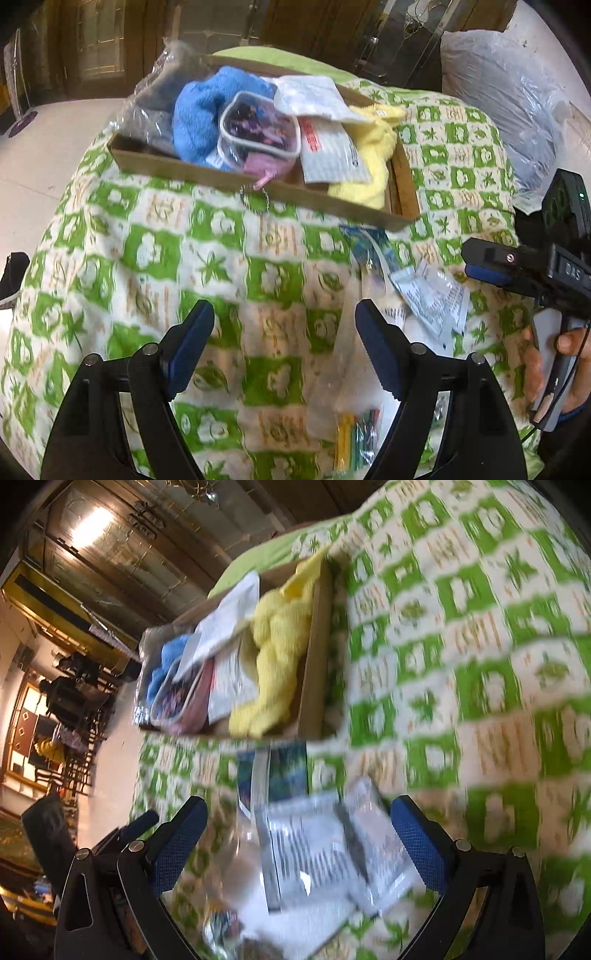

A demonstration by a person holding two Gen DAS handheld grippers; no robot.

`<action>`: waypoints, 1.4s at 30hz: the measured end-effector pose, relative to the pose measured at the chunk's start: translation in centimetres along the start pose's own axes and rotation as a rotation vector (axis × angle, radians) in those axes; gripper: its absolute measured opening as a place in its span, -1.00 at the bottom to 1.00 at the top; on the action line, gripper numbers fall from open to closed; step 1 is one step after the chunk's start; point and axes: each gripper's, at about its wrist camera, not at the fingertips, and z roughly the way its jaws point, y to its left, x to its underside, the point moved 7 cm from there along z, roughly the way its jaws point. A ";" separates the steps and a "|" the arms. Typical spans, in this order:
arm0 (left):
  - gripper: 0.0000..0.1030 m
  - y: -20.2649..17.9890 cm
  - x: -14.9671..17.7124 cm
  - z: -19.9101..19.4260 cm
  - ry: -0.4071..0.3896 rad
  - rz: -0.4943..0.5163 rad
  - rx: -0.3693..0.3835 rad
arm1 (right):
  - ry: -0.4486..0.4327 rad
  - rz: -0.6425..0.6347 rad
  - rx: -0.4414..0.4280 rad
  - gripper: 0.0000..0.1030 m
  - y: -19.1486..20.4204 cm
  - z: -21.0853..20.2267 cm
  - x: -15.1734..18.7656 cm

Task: Organize soft objects
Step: 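Withdraw left gripper toward the stick bag while right gripper moves to the white foam sheet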

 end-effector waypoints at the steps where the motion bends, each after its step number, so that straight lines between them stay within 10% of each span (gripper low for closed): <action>1: 0.53 -0.2 0.2 0.1 0.006 0.002 0.000 | 0.003 0.002 0.000 0.97 -0.1 -0.1 0.2; 42: 0.53 -2.8 4.6 2.4 0.144 0.132 -0.049 | 0.236 0.054 0.126 0.55 1.6 5.6 6.1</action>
